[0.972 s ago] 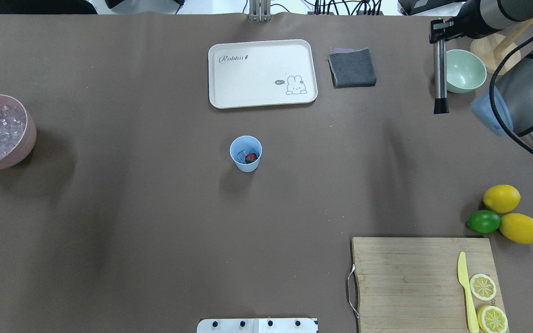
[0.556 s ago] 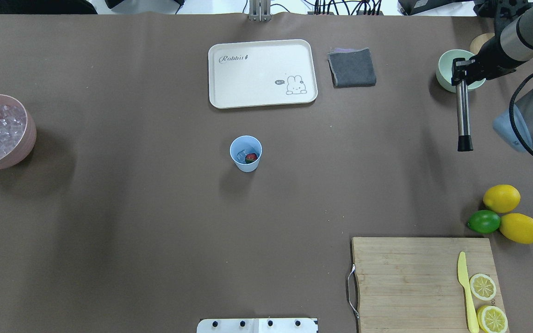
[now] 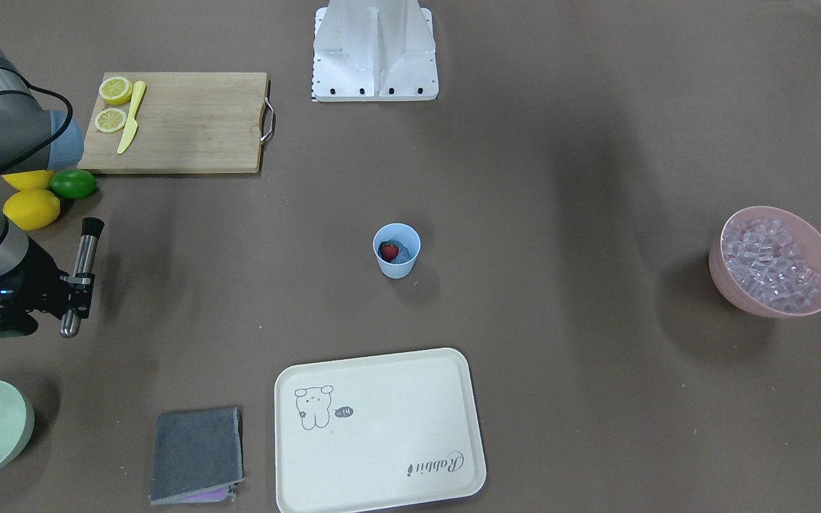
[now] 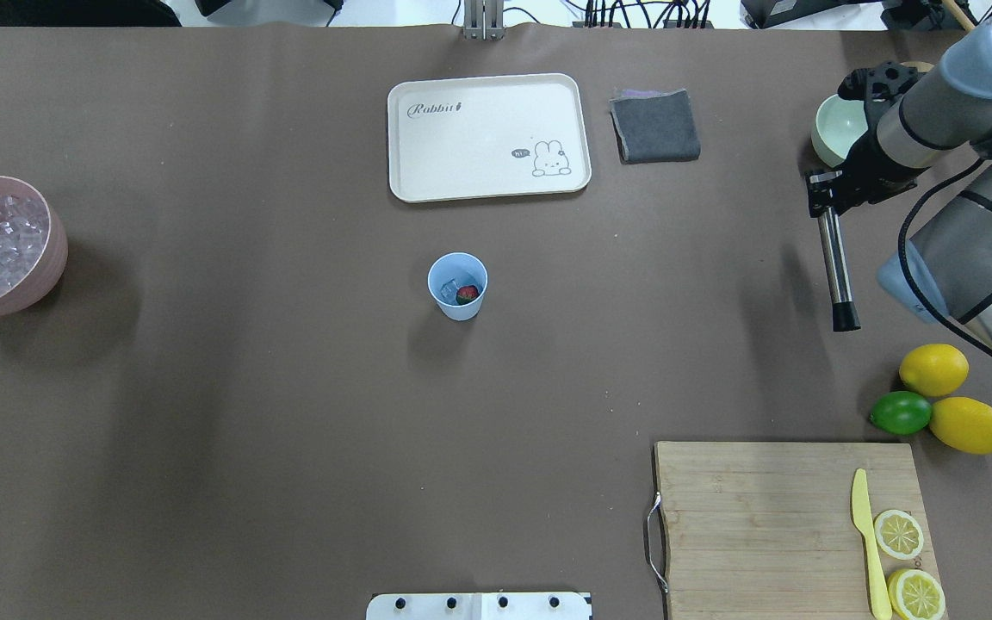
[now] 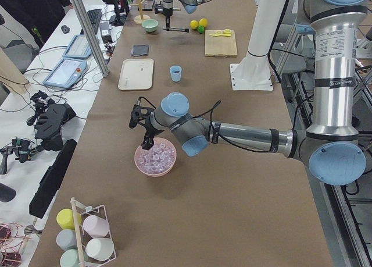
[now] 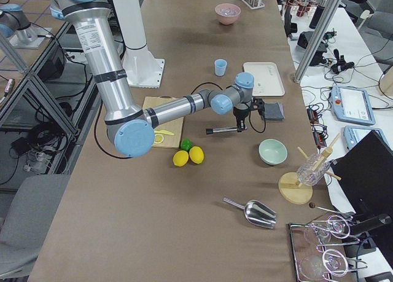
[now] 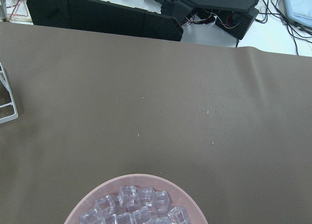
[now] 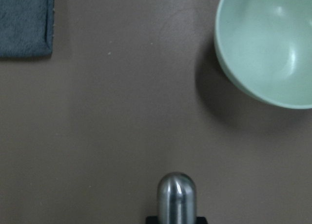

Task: Mash ice and strawberries in cup
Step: 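Carry the pestle with the right gripper beside the pale green bowl, then lower the pestle onto the table and open the right gripper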

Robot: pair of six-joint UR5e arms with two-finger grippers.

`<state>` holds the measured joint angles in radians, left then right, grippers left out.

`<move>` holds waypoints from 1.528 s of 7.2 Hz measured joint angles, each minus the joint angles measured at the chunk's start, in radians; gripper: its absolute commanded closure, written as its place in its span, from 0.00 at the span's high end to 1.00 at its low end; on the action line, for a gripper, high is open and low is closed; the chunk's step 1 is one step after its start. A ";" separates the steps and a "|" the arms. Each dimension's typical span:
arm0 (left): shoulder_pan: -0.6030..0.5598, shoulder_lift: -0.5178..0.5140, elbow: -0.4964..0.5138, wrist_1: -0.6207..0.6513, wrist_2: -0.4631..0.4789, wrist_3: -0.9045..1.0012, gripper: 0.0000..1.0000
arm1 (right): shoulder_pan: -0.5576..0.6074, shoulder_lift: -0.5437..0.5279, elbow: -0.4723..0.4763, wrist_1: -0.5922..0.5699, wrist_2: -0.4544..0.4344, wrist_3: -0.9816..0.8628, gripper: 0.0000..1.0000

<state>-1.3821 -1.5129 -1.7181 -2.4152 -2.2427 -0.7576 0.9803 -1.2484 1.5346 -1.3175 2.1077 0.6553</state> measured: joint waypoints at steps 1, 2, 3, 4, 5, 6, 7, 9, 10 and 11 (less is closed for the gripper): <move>0.000 -0.001 0.000 0.000 0.000 0.002 0.98 | -0.009 0.000 -0.004 0.001 0.002 -0.036 0.00; 0.000 -0.001 0.000 0.001 0.001 0.002 0.98 | -0.013 0.001 -0.010 0.002 0.003 -0.052 0.00; 0.000 -0.001 0.000 0.000 0.001 0.003 0.98 | -0.014 0.004 -0.023 0.003 0.004 -0.057 0.00; 0.000 -0.001 0.001 0.000 0.002 0.003 0.98 | -0.010 0.009 -0.044 0.004 0.004 -0.057 0.00; 0.000 -0.001 0.002 0.000 0.002 0.003 0.98 | -0.004 0.015 -0.066 0.003 0.005 -0.054 0.00; 0.001 -0.003 0.003 0.001 0.003 0.003 0.98 | 0.002 0.021 -0.087 0.003 0.008 -0.050 0.00; 0.001 -0.007 0.004 0.001 0.004 0.003 0.98 | 0.008 0.024 -0.100 0.002 0.015 -0.046 0.00; 0.002 -0.015 0.006 0.002 0.005 0.003 0.98 | 0.014 0.026 -0.114 -0.001 0.027 -0.020 0.00; 0.002 -0.017 0.006 0.002 0.005 0.003 0.98 | 0.014 0.027 -0.124 0.000 0.029 -0.007 0.00; 0.002 -0.017 0.006 0.002 0.006 0.003 0.98 | 0.014 0.029 -0.134 0.002 0.030 -0.001 0.00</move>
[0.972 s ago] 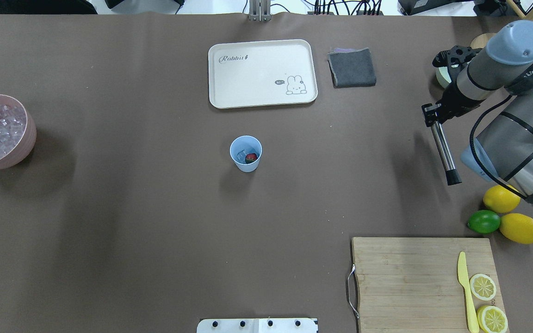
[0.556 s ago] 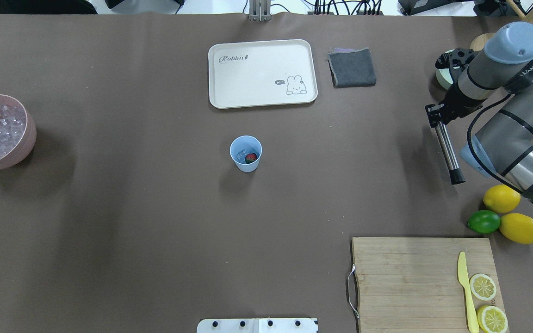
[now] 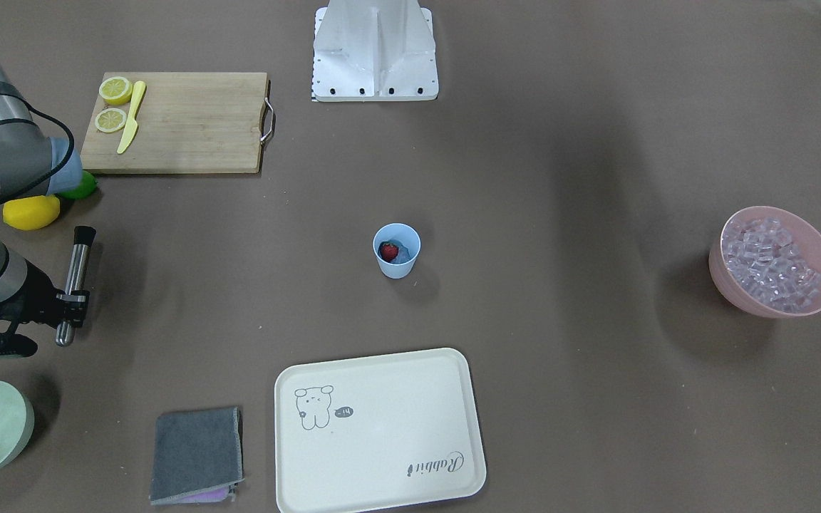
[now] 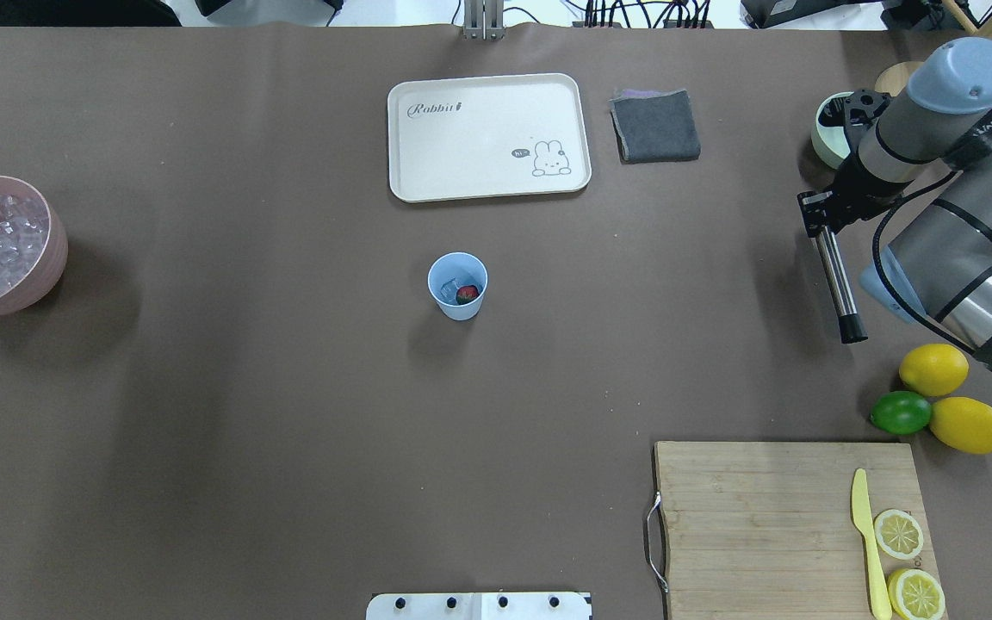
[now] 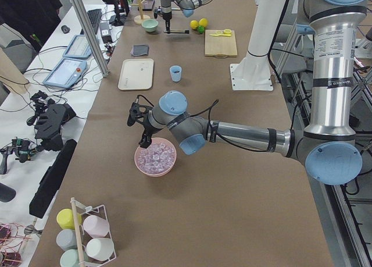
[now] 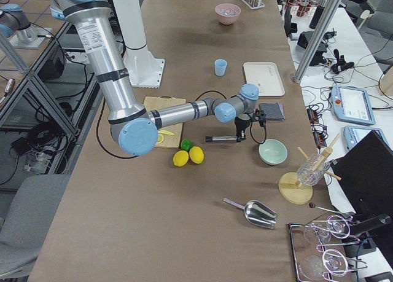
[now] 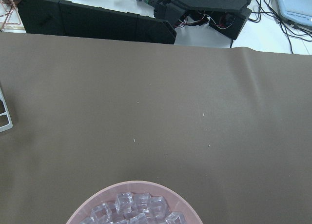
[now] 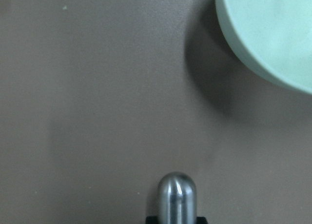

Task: Mash ice and strawberries in cup
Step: 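Lower the pestle onto the table and open the right gripper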

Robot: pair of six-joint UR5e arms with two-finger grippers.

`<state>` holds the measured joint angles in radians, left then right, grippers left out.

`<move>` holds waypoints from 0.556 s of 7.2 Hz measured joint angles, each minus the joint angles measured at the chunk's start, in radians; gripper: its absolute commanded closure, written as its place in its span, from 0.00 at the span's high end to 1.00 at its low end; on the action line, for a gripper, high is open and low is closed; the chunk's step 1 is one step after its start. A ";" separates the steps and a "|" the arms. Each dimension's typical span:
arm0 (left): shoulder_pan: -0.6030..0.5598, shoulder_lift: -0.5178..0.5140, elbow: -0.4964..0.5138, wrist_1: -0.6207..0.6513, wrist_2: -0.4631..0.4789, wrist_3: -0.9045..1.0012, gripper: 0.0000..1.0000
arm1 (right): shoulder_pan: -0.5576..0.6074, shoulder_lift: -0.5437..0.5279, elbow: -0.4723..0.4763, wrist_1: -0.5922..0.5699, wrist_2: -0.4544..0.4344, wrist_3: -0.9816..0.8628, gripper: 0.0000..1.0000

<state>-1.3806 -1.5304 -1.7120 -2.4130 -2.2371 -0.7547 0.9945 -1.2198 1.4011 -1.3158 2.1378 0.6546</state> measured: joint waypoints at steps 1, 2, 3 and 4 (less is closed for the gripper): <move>0.000 -0.002 0.000 0.000 0.000 0.000 0.98 | -0.001 0.002 -0.008 0.001 0.000 0.002 0.00; 0.000 -0.005 0.001 0.000 0.001 0.000 0.98 | -0.001 0.005 -0.017 0.001 0.000 0.002 0.10; 0.000 -0.009 0.002 0.000 0.001 0.000 0.98 | -0.002 0.009 -0.026 0.002 -0.001 0.002 0.62; 0.000 -0.014 0.004 0.001 0.001 0.000 0.98 | -0.003 0.016 -0.038 0.002 -0.001 0.004 1.00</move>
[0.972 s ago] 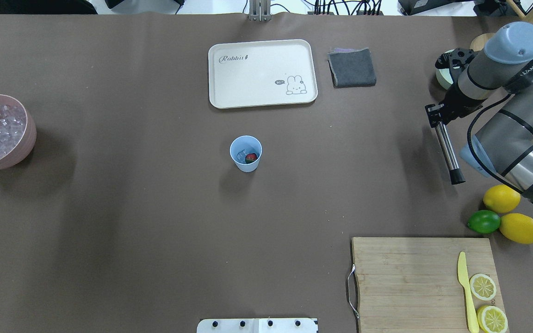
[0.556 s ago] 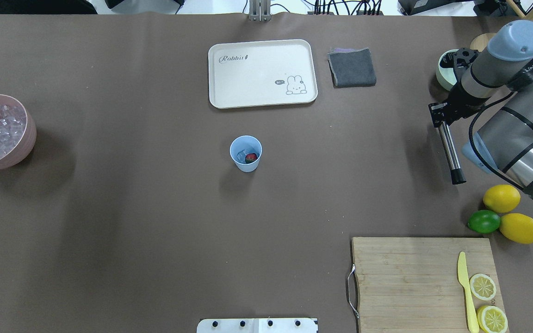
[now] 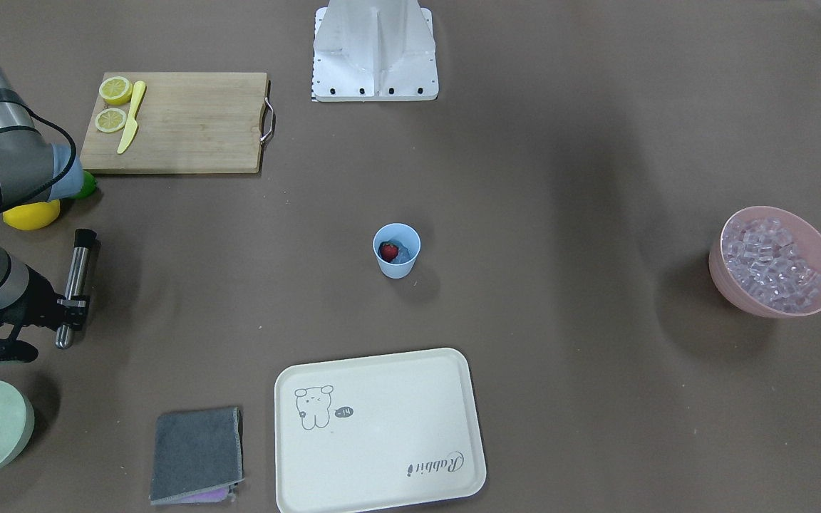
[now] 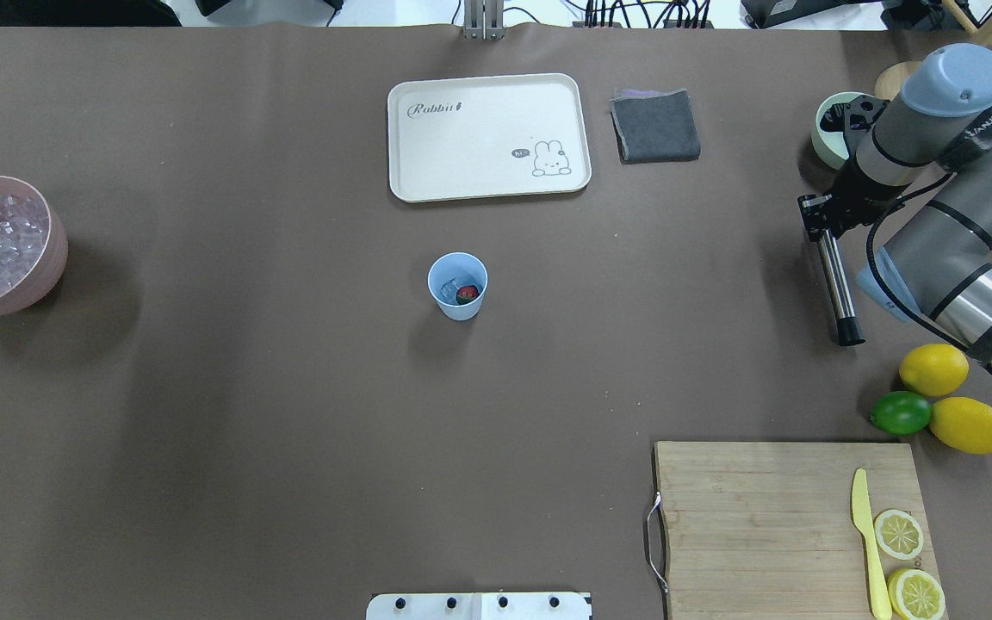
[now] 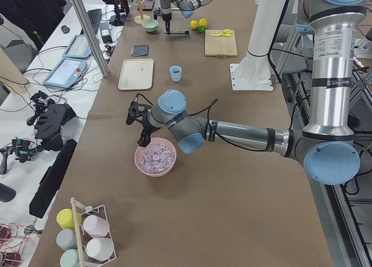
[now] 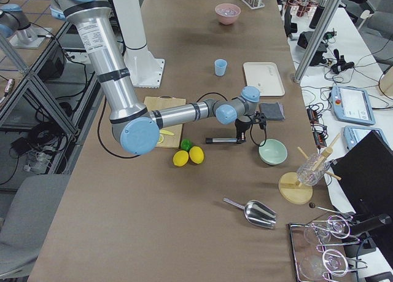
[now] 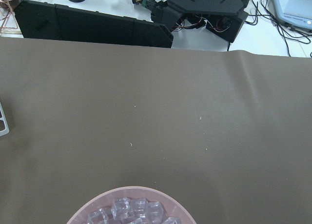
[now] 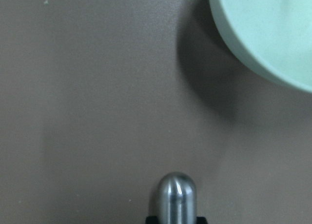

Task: Mash ice and strawberries in cup

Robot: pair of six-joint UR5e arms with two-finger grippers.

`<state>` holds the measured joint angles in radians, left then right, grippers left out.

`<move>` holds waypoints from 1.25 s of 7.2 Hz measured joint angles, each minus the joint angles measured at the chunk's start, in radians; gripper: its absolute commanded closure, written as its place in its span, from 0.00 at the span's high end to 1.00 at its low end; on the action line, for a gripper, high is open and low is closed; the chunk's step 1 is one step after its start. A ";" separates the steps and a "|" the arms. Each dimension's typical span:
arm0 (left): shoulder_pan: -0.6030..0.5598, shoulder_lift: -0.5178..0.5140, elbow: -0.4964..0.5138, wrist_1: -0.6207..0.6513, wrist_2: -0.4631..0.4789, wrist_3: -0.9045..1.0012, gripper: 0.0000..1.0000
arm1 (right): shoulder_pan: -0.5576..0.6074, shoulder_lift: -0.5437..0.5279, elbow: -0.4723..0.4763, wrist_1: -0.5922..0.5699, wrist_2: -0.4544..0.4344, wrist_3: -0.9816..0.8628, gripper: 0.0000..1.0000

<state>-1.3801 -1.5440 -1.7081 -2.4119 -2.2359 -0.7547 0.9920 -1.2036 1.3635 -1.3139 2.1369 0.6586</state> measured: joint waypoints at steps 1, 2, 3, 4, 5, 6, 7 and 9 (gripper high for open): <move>0.000 -0.004 0.001 0.002 0.000 0.000 0.98 | 0.000 0.008 -0.013 0.001 0.000 0.001 1.00; 0.000 -0.007 0.001 0.003 0.000 0.000 0.98 | 0.001 0.012 -0.019 0.004 0.000 0.002 1.00; 0.000 -0.010 -0.001 0.004 -0.001 0.000 0.98 | 0.005 0.015 -0.017 0.005 0.005 0.002 1.00; 0.000 -0.013 -0.001 0.004 -0.002 0.000 0.98 | 0.021 0.018 -0.008 0.004 0.030 0.000 1.00; 0.000 -0.014 -0.002 0.006 -0.003 0.000 0.98 | 0.057 0.018 0.016 -0.011 0.078 -0.004 1.00; 0.000 -0.014 -0.002 0.007 -0.006 0.000 0.98 | 0.105 0.016 0.060 -0.059 0.128 -0.012 1.00; -0.001 -0.012 -0.003 0.007 -0.009 0.000 0.98 | 0.152 0.012 0.120 -0.146 0.161 -0.028 1.00; -0.001 -0.008 0.002 0.012 -0.011 -0.002 0.98 | 0.271 -0.014 0.250 -0.368 0.177 -0.185 1.00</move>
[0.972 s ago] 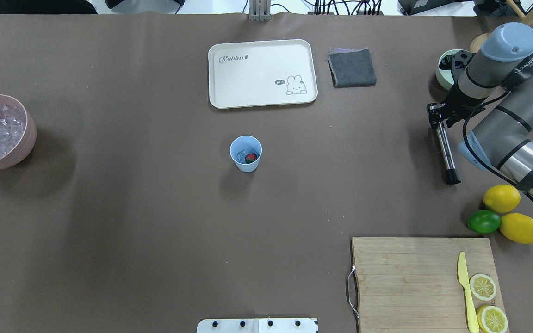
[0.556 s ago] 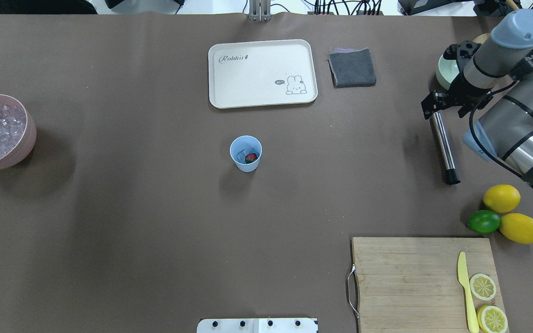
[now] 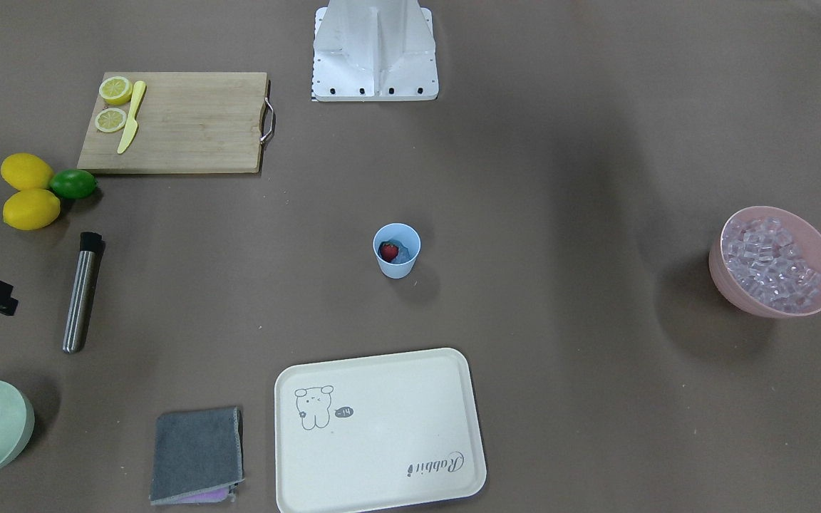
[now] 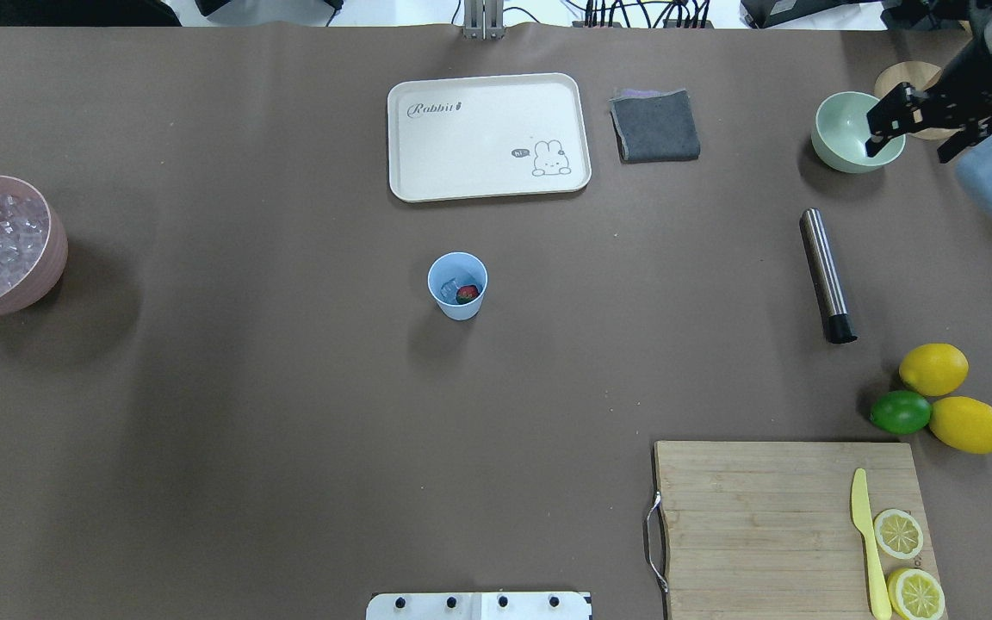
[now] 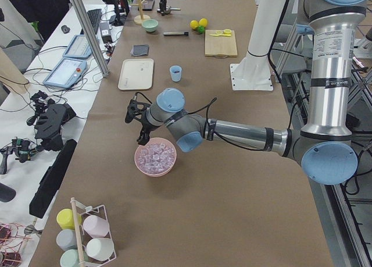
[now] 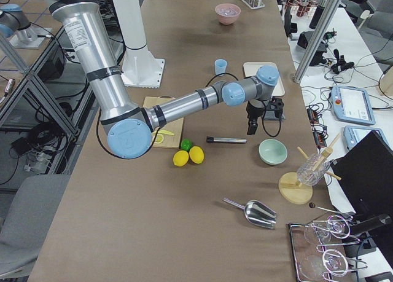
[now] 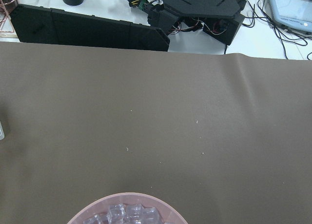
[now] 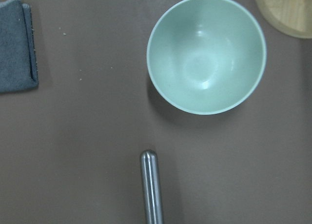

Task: Mash ice and strawberries in cup

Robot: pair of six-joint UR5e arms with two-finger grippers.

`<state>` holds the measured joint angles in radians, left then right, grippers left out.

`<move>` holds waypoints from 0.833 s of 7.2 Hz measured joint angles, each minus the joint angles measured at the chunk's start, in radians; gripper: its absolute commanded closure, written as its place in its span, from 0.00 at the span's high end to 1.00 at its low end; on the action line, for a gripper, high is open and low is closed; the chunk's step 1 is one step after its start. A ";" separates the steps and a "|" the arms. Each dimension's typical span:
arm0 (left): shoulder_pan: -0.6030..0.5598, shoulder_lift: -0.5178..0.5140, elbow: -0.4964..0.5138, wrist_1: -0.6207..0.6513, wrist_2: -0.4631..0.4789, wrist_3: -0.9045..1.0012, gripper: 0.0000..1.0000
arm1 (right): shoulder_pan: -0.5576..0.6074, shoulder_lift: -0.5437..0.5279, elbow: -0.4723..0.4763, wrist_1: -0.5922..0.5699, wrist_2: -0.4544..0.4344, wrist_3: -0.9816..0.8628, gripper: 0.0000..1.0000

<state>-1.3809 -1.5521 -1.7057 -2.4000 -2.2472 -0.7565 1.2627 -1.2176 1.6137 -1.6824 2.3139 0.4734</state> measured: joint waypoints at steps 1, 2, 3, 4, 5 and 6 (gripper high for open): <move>0.000 0.002 0.001 0.007 -0.002 -0.003 0.98 | 0.073 -0.037 0.047 -0.099 0.002 -0.157 1.00; -0.001 0.005 0.001 0.009 -0.007 -0.002 0.98 | 0.144 -0.085 0.073 -0.169 0.004 -0.312 1.00; -0.004 0.009 0.003 0.008 -0.008 -0.001 0.98 | 0.199 -0.145 0.084 -0.203 0.003 -0.443 1.00; -0.008 0.013 0.007 0.007 -0.002 0.000 0.98 | 0.244 -0.209 0.087 -0.211 0.000 -0.536 1.00; -0.013 0.016 0.016 0.006 0.008 0.000 0.98 | 0.281 -0.249 0.086 -0.211 -0.001 -0.577 1.00; -0.029 0.017 0.027 0.007 0.016 0.000 0.98 | 0.308 -0.268 0.087 -0.211 -0.004 -0.594 1.00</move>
<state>-1.4101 -1.5348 -1.6790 -2.3933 -2.2310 -0.7563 1.5709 -1.4856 1.7007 -1.8930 2.3095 -0.1202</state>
